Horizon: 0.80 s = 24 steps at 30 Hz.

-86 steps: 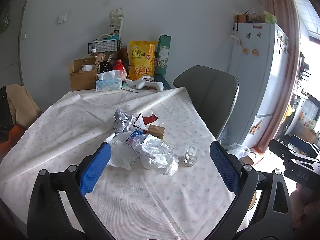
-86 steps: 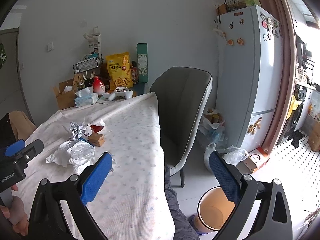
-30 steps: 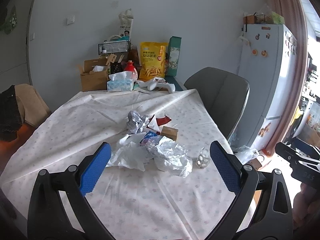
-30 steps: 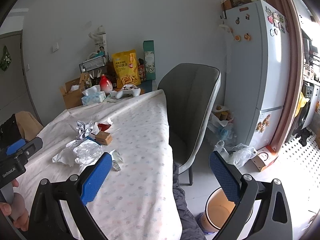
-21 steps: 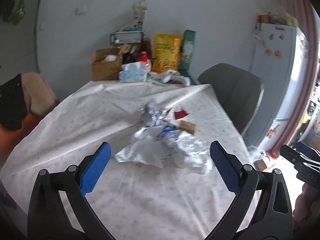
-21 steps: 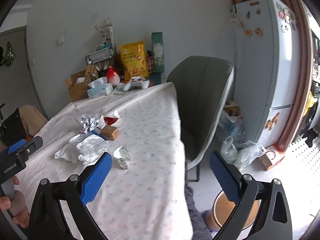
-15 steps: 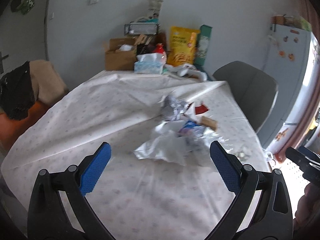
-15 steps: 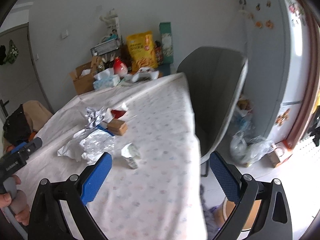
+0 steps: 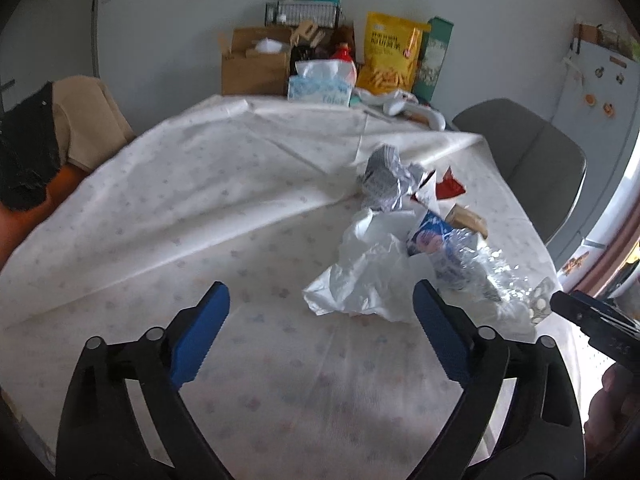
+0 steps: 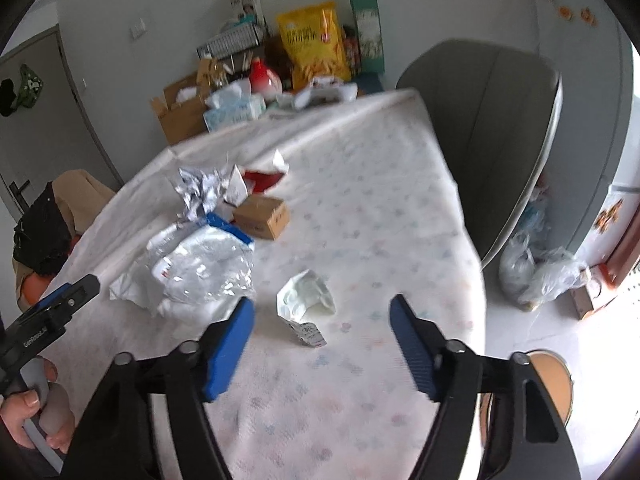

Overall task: Collect trash
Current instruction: 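Grasp the small white paper wrapper with the right gripper while the left gripper grasps a white tissue, then carry both held pieces off the table toward the cream bucket bin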

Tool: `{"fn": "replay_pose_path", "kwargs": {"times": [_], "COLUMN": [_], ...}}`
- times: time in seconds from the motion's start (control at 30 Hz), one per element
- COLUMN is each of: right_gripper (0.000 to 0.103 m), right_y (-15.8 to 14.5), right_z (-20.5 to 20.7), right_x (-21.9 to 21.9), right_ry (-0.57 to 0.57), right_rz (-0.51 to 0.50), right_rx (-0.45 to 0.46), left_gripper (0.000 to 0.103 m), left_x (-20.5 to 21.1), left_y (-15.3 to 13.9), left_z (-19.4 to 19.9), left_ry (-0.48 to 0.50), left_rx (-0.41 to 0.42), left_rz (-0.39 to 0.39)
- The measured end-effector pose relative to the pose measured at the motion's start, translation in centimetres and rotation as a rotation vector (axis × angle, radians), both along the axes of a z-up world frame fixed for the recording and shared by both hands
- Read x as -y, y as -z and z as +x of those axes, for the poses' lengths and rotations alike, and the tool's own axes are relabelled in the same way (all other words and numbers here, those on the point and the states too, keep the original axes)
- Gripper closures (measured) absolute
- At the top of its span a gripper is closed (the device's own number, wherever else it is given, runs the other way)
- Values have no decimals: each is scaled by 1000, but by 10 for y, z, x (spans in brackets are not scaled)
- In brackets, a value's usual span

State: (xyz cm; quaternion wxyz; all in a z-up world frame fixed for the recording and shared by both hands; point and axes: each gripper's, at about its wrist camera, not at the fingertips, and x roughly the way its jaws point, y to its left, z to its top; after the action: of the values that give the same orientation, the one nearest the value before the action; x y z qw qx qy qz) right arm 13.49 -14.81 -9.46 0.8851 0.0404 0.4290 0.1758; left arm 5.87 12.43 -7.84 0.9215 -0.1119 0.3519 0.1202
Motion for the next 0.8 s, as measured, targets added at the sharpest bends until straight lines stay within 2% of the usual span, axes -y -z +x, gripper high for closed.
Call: {"fn": "replay_pose_path", "kwargs": {"times": [0.2, 0.33, 0.4, 0.43, 0.47, 0.5, 0.57, 0.8], "right_gripper": [45, 45, 48, 52, 63, 73, 74, 75], "right_y": [13, 17, 19, 20, 22, 23, 20, 7], "right_z": [8, 12, 15, 16, 18, 18, 17, 7], "right_x": [-5, -7, -8, -9, -10, -11, -12, -5], "right_ry": [-22, -22, -23, -25, -37, -48, -50, -50], "right_rz": [4, 9, 8, 6, 4, -4, -12, 12], "right_rx": [-29, -40, -44, -48, -56, -63, -48, -17], "left_gripper": [18, 30, 43, 56, 80, 88, 95, 97], "left_x": [-1, -5, -9, -9, -9, -9, -10, -11], "left_y": [18, 29, 34, 34, 34, 35, 33, 3], "left_z": [22, 32, 36, 36, 35, 35, 31, 7], "left_ry": [10, 12, 19, 18, 17, 21, 21, 3], "left_rx": [-40, -68, -81, -81, -84, -92, -85, 3], "left_rz": [-41, -89, -128, -130, -127, -136, -158, -125]}}
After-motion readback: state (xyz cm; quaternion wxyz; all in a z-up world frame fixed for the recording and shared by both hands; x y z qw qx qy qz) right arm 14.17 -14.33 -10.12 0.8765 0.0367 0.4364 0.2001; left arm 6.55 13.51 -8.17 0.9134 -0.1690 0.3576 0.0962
